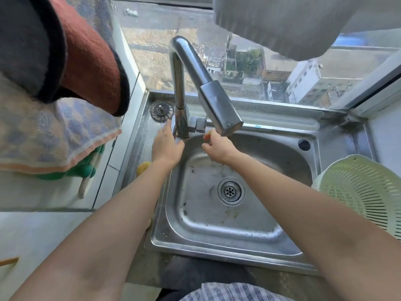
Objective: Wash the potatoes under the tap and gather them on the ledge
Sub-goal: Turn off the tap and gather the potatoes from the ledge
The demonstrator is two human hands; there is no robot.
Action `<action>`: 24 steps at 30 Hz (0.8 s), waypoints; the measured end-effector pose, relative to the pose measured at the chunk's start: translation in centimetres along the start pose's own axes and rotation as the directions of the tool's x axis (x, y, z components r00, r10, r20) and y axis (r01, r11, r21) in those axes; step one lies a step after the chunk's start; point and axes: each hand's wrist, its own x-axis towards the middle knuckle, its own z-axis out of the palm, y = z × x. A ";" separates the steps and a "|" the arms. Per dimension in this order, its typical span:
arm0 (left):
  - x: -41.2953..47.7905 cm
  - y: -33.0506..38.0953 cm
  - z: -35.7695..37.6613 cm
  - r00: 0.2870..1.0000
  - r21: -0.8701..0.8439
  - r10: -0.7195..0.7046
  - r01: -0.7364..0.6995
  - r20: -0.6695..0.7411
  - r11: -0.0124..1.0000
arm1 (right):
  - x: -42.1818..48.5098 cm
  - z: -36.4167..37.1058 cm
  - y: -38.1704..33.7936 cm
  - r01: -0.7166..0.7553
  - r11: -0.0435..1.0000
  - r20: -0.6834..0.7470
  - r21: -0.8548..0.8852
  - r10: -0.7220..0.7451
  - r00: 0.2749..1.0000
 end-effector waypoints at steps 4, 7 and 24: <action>-5.2 -2.9 -1.4 0.993 0.010 -0.038 0.039 -0.111 0.999 | -2.3 3.3 0.0 0.053 0.993 0.208 -0.101 -0.031 0.978; -8.7 -4.5 -2.2 0.984 0.058 -0.033 0.044 -0.175 0.997 | -3.5 5.9 -1.8 0.167 0.986 0.214 -0.022 -0.158 0.964; -19.6 -12.8 -0.3 0.875 0.226 -0.473 0.483 -0.102 0.846 | -3.7 15.8 -8.5 0.547 0.676 0.346 -0.493 -0.424 0.837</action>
